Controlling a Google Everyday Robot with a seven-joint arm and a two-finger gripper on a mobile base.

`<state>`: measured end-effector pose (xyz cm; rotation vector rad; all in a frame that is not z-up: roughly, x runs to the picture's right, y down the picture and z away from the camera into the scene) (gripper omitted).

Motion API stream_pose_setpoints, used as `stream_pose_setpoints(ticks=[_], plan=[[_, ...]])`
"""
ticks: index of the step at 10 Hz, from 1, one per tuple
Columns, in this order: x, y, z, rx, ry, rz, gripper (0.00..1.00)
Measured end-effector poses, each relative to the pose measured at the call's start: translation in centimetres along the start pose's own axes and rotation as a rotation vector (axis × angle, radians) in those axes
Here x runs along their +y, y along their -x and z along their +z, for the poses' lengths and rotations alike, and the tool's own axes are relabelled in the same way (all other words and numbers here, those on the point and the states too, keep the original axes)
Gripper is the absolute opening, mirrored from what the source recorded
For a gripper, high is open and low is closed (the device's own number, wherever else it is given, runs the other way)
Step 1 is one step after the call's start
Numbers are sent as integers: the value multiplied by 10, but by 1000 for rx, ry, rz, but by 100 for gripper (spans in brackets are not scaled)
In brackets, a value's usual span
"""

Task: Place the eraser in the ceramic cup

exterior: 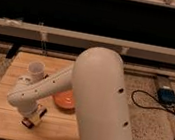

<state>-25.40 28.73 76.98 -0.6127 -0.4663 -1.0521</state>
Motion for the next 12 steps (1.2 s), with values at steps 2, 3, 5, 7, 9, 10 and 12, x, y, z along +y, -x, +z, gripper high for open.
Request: stream_pose_setpoints(ticks=[2, 3, 5, 7, 9, 10, 12], plan=[[2, -1, -3, -4, -1, 7, 27], [2, -1, -9, -11, -11, 12, 15], [2, -4, -28, -27, -37, 23, 1], [3, -12, -56, -50, -80, 24, 0], [4, -20, -86, -69, -125, 15, 0], [3, -24, -98, -76, -141, 9, 0], [2, -33, -126, -84, -180, -7, 0]])
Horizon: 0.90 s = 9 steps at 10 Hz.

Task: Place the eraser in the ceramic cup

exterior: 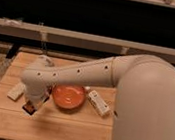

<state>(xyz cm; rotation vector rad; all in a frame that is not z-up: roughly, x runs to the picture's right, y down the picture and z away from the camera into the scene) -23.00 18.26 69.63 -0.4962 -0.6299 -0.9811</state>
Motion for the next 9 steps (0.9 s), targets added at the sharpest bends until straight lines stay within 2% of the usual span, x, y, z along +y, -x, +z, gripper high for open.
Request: stream_pose_setpoints(ticks=[2, 5, 9], plan=[[-14, -7, -24, -6, -49, -25, 0], [-42, -15, -36, -39, -109, -49, 0], [-79, -31, -44, -57, -137, -65, 0]])
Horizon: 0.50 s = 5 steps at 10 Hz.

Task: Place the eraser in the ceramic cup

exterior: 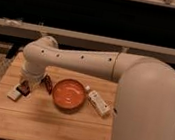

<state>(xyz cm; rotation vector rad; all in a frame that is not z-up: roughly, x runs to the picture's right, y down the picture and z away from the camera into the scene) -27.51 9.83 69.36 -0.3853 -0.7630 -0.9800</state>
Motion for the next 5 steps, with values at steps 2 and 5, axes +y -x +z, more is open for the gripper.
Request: stream_pose_setpoints(ticks=[2, 5], plan=[[-16, -13, -4, -2, -13, -4, 0], [-36, -30, -3, -25, -27, 8, 0]])
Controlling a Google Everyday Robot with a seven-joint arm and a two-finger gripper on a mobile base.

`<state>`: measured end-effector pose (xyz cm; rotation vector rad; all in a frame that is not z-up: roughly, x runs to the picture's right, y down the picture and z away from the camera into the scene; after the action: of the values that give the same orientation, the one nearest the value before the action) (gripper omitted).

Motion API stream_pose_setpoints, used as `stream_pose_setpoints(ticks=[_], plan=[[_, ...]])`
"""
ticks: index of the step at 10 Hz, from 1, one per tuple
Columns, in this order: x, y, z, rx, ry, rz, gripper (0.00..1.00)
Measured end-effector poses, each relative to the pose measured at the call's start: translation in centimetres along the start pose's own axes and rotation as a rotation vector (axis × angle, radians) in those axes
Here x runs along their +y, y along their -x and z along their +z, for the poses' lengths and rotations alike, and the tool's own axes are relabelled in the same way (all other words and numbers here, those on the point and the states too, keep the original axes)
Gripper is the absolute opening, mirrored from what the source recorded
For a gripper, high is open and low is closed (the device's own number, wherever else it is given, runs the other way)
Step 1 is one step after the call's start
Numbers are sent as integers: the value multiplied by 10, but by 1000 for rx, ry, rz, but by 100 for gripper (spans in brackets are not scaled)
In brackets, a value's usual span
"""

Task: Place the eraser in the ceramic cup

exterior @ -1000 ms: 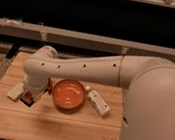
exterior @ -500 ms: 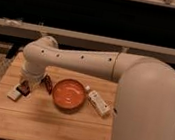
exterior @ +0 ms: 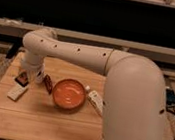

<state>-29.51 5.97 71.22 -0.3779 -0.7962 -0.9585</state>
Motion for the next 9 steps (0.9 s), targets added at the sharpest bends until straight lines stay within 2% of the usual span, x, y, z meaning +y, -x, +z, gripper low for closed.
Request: stream_pose_setpoints(ticks=[3, 9], plan=[[-13, -18, 4, -32, -21, 34, 0], [-14, -18, 4, -35, -23, 34, 0]])
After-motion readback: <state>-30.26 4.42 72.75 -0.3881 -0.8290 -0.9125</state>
